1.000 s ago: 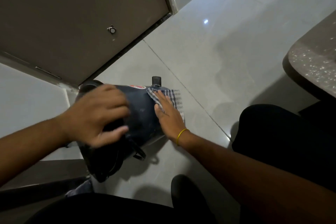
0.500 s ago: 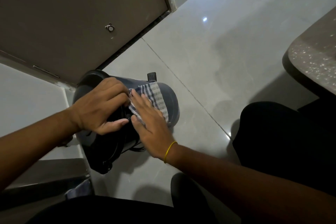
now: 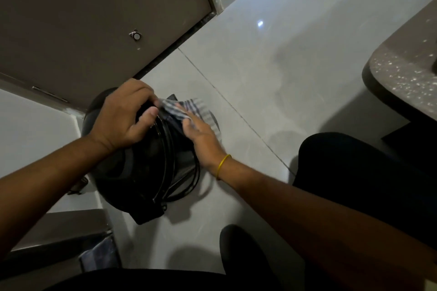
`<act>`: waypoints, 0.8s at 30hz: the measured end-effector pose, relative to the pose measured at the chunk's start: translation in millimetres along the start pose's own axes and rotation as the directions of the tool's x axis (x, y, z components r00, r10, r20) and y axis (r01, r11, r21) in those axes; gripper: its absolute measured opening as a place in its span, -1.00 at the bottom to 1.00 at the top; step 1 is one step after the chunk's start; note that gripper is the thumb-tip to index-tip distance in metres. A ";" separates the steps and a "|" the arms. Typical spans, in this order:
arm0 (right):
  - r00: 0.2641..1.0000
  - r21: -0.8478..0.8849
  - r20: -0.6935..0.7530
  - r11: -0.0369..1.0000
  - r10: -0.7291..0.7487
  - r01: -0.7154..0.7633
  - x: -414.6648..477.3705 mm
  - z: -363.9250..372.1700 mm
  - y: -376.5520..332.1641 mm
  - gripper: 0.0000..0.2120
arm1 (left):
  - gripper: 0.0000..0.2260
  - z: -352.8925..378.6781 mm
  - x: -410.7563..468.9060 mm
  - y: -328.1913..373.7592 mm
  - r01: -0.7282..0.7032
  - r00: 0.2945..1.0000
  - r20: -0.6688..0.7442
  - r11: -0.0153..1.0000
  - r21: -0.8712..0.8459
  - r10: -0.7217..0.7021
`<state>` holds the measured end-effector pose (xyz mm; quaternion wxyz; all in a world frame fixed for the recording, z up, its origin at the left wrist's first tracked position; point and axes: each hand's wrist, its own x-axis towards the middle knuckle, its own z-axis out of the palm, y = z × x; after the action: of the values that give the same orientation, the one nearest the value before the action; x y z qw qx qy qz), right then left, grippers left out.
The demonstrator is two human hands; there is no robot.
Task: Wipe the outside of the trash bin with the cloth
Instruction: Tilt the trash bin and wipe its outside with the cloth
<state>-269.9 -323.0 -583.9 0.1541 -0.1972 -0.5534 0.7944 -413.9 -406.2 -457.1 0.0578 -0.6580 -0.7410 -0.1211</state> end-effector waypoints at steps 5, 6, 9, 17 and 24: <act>0.997 0.013 0.063 0.999 0.052 -0.053 -23.0 -6.2 25.8 -0.51 | -0.57 -2.1 1.9 -29.4 0.171 0.983 -0.071 0.985 -0.020 -0.172; 0.997 -0.006 0.020 0.997 0.081 -0.081 -22.8 -10.7 38.8 -0.48 | -0.56 -1.8 2.9 -33.0 0.184 0.979 -0.083 0.983 -0.022 -0.185; 0.980 -0.064 -0.067 0.979 0.187 -0.191 -6.2 -22.3 72.7 -0.37 | -0.55 1.3 7.7 -38.4 0.207 0.972 -0.104 0.977 -0.041 -0.210; 0.998 0.105 0.037 0.993 0.051 -0.054 11.8 -11.3 4.7 -0.59 | -0.59 6.4 30.6 -51.9 0.310 0.938 -0.141 0.949 -0.063 -0.316; 0.971 0.164 -0.117 0.968 0.209 -0.189 -9.5 -19.7 62.0 -0.56 | -0.61 5.9 35.1 -55.3 0.352 0.921 -0.150 0.933 -0.080 -0.361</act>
<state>-253.7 -332.4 -647.0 0.1244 -0.2921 -0.4573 0.8307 -472.6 -376.8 -459.9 0.0777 -0.5015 -0.8377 -0.2018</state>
